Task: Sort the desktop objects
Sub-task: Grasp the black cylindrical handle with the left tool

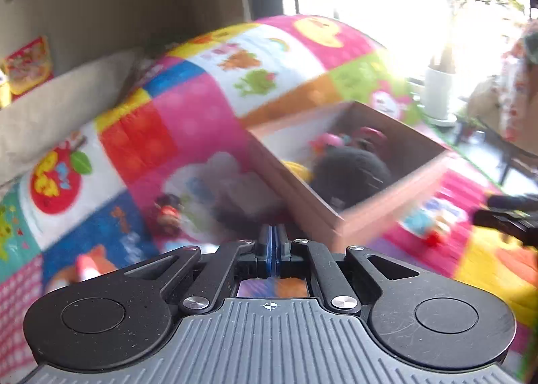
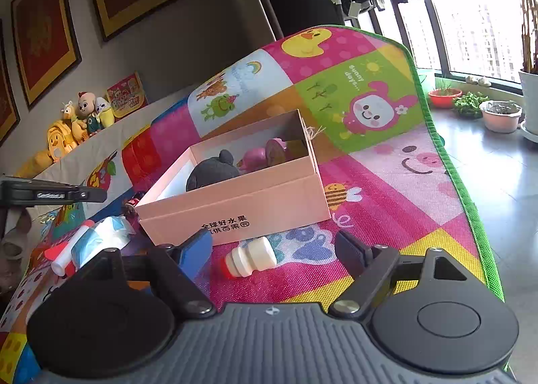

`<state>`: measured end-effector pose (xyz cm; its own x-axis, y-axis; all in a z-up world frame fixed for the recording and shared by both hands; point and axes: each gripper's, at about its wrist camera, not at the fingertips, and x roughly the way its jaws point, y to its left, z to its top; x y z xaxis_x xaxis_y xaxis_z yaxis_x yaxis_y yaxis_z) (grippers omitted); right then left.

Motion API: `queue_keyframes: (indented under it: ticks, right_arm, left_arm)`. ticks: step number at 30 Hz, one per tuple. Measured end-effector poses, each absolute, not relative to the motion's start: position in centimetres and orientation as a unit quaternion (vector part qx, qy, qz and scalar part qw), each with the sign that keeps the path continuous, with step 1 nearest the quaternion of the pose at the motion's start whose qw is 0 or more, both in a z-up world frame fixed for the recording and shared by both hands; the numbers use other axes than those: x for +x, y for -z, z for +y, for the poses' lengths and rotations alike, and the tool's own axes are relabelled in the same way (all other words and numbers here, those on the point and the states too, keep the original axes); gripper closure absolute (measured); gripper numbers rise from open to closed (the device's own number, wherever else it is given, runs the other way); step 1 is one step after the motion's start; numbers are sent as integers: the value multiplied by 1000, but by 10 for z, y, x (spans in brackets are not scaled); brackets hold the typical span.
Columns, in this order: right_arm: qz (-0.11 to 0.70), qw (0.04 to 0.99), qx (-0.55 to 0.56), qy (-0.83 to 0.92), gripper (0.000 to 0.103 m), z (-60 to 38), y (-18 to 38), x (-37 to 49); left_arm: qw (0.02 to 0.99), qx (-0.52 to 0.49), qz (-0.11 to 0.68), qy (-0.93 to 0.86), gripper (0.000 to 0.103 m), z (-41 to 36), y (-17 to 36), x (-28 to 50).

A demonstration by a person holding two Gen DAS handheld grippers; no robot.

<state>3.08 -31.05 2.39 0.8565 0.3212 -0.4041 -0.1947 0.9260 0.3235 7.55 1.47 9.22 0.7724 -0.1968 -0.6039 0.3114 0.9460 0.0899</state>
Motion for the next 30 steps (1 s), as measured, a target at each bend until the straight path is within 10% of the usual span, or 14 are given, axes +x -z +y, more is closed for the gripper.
queue_keyframes:
  ticks: [4,7,30]
  right_arm:
    - [233,955,132,-131,20,-309,-24,31]
    - [236,955,129,-129,20,-308,-24,31]
    - [233,956,129,-121,16,-309,-23,30]
  left_arm:
    - [933,109,317,133,81,1,-78,61]
    - [936,73,328,103,40,5,-68,78]
    - [936,25,342,75,41,29,-34,176]
